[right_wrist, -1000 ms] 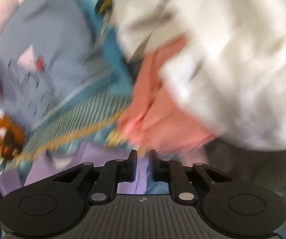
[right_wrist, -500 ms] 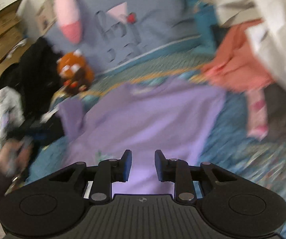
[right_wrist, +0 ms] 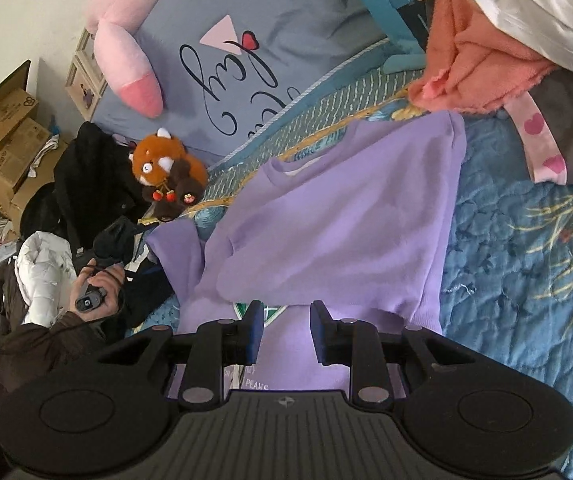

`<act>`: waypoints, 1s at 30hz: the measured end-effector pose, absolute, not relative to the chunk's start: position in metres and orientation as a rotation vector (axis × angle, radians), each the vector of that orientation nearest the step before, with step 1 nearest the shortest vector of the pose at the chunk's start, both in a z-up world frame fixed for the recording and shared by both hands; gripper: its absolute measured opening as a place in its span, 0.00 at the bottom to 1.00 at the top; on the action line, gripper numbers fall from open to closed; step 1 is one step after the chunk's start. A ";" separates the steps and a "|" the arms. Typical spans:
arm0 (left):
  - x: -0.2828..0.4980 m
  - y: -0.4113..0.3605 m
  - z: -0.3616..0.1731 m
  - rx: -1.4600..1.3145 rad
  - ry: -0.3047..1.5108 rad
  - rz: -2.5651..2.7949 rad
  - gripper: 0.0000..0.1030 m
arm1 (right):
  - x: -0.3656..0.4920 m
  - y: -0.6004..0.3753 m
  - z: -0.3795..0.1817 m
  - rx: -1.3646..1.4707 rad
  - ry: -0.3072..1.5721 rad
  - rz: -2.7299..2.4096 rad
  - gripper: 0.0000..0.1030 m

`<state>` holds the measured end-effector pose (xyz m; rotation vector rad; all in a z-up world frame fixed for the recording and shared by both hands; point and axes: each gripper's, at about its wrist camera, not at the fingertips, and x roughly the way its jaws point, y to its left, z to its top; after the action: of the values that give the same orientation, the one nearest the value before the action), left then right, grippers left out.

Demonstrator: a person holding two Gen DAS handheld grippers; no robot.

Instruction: Fold clothes

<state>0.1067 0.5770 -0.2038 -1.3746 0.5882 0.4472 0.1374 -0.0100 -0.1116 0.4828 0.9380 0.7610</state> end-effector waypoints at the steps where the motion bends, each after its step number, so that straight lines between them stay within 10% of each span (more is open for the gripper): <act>1: 0.106 0.578 -0.208 -1.413 0.554 0.441 0.62 | 0.137 -0.009 -0.112 0.484 0.934 0.768 0.26; 3: 0.106 0.579 -0.208 -1.438 0.504 0.443 0.31 | 0.136 -0.008 -0.114 0.488 0.926 0.782 0.25; 6: 0.107 0.579 -0.203 -1.431 0.435 0.469 0.09 | 0.133 -0.004 -0.118 0.510 0.933 0.798 0.25; 17: 0.085 0.544 -0.122 -1.174 0.227 0.383 0.05 | 0.122 -0.011 -0.121 0.538 0.915 0.781 0.25; 24: 0.120 0.384 -0.055 -0.386 0.405 0.185 0.05 | 0.106 -0.025 -0.120 0.562 0.899 0.764 0.25; 30: 0.168 0.154 -0.168 0.663 0.704 -0.020 0.05 | 0.093 -0.045 -0.118 0.601 0.896 0.710 0.25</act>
<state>0.1677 0.1540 -0.1685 0.6629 0.7041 -0.0199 0.0928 -0.0449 -0.1178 0.6011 0.8962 0.7101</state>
